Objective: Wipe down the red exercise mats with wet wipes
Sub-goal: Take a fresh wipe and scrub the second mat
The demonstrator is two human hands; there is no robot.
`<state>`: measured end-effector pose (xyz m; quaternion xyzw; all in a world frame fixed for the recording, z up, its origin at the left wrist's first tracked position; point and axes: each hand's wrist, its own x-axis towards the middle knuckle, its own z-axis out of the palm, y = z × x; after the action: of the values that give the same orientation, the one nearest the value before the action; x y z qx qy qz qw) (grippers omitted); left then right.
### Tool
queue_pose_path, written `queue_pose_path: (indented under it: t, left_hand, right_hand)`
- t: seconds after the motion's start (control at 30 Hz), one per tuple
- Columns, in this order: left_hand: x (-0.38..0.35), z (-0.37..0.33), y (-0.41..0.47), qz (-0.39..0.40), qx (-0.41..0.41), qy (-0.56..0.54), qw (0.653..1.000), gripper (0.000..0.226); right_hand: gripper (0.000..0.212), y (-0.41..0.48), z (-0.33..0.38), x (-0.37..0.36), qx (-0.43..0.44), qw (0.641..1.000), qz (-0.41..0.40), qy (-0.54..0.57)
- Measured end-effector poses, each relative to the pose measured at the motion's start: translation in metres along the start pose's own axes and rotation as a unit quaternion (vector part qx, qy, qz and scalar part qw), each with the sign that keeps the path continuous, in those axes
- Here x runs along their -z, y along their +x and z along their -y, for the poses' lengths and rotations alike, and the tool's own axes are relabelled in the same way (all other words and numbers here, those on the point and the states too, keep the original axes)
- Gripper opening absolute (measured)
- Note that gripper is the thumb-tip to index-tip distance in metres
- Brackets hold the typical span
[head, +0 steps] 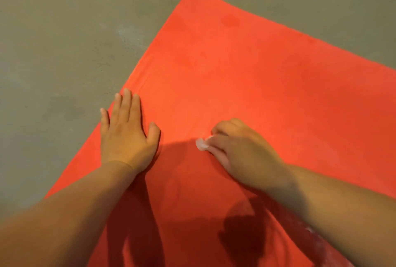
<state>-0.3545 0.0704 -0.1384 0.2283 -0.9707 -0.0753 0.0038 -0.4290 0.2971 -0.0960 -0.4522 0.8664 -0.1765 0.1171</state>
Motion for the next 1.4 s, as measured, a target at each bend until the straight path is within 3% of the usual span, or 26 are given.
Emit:
queue_pose_path:
  t: [0.07,0.13,0.2,0.27,0.4,0.47,0.5,0.57,0.63,0.7,0.77,0.8,0.87,0.9,0.93,1.0,1.07,1.13,1.17,1.23,1.3,1.33,1.4]
  left_hand:
    - [0.001,0.002,0.003,0.009,-0.044,0.005,0.999,0.079]
    - [0.003,0.000,0.005,0.018,-0.060,0.008,0.998,0.080]
    - [0.004,0.000,0.005,0.014,-0.060,0.001,0.998,0.080]
    - [0.005,0.000,0.006,0.012,-0.057,-0.004,0.998,0.079]
    - [0.007,-0.002,0.006,0.004,-0.048,-0.017,0.999,0.077]
    - [0.008,-0.002,0.007,-0.009,-0.040,-0.028,0.999,0.075]
    - [0.007,-0.002,0.008,-0.019,-0.034,-0.033,0.999,0.073]
    - [0.005,-0.004,0.011,-0.034,-0.023,-0.034,0.999,0.069]
    - [0.004,-0.007,0.013,-0.044,-0.020,-0.037,0.998,0.066]
    - [0.005,-0.007,0.013,-0.041,-0.040,-0.045,0.997,0.067]
    - [0.006,-0.008,0.012,-0.028,-0.066,-0.045,0.996,0.069]
    - [0.006,-0.008,0.012,-0.024,-0.076,-0.041,0.996,0.071]
    - [0.004,-0.007,0.013,-0.021,-0.090,-0.033,0.995,0.071]
    - [0.003,-0.006,0.014,-0.023,-0.090,-0.032,0.995,0.071]
    - [0.002,-0.005,0.015,-0.024,-0.089,-0.032,0.995,0.070]
    - [0.001,-0.004,0.015,-0.027,-0.081,-0.038,0.996,0.068]
    - [0.003,-0.005,0.016,-0.033,-0.073,-0.046,0.996,0.065]
    - [0.005,-0.007,0.016,-0.034,-0.069,-0.052,0.996,0.064]
    - [0.006,-0.008,0.016,-0.033,-0.066,-0.054,0.996,0.064]
    - [0.007,-0.008,0.017,-0.034,-0.064,-0.055,0.996,0.065]
    - [0.004,-0.006,0.019,-0.035,-0.065,-0.052,0.996,0.066]
    - [0.002,-0.004,0.019,-0.037,-0.066,-0.046,0.996,0.066]
    - [0.001,-0.002,0.021,-0.042,-0.066,-0.037,0.996,0.065]
  right_hand:
    - [0.021,0.010,-0.026,0.015,0.015,0.999,0.023,-0.032]
    - [0.020,0.033,-0.072,0.032,-0.098,0.990,-0.043,-0.087]
    - [0.020,0.047,-0.109,0.049,-0.236,0.958,-0.112,-0.118]
    - [0.019,0.041,-0.094,0.041,-0.276,0.947,-0.119,-0.111]
    - [0.010,-0.021,0.002,-0.001,-0.068,0.997,-0.040,0.021]
    - [0.009,-0.029,0.001,0.004,0.031,0.999,0.011,0.037]
    - [0.011,-0.020,-0.017,0.011,0.026,1.000,0.011,0.012]
    - [0.018,0.006,-0.066,0.028,-0.096,0.992,-0.061,-0.046]
    - [0.021,0.024,-0.108,0.044,-0.250,0.955,-0.142,-0.072]
    - [0.016,0.023,-0.093,0.034,-0.299,0.940,-0.151,-0.070]
    - [0.010,0.002,-0.043,0.007,-0.202,0.974,-0.102,-0.029]
    - [0.019,-0.013,-0.015,-0.005,-0.117,0.991,-0.063,0.018]
    - [0.033,-0.031,0.015,-0.012,0.043,0.994,0.047,0.090]
    - [0.029,-0.025,0.004,-0.009,0.091,0.991,0.057,0.077]
    - [0.022,-0.012,-0.016,-0.004,0.077,0.995,0.038,0.045]
    - [0.019,0.023,-0.065,0.016,-0.094,0.992,-0.082,-0.022]
    - [0.022,0.044,-0.109,0.037,-0.275,0.945,-0.175,-0.030]
    - [0.024,0.051,-0.098,0.031,-0.340,0.922,-0.182,-0.027]
    - [0.025,0.049,-0.077,0.021,-0.314,0.938,-0.148,-0.026]
    - [0.029,0.035,-0.024,0.000,-0.155,0.984,-0.081,0.014]
    - [0.026,0.024,-0.004,-0.005,-0.024,0.999,-0.005,0.048]
    - [0.022,0.029,-0.018,0.002,-0.009,0.999,0.010,0.041]
    - [0.022,0.054,-0.067,0.020,-0.079,0.996,-0.044,-0.013]
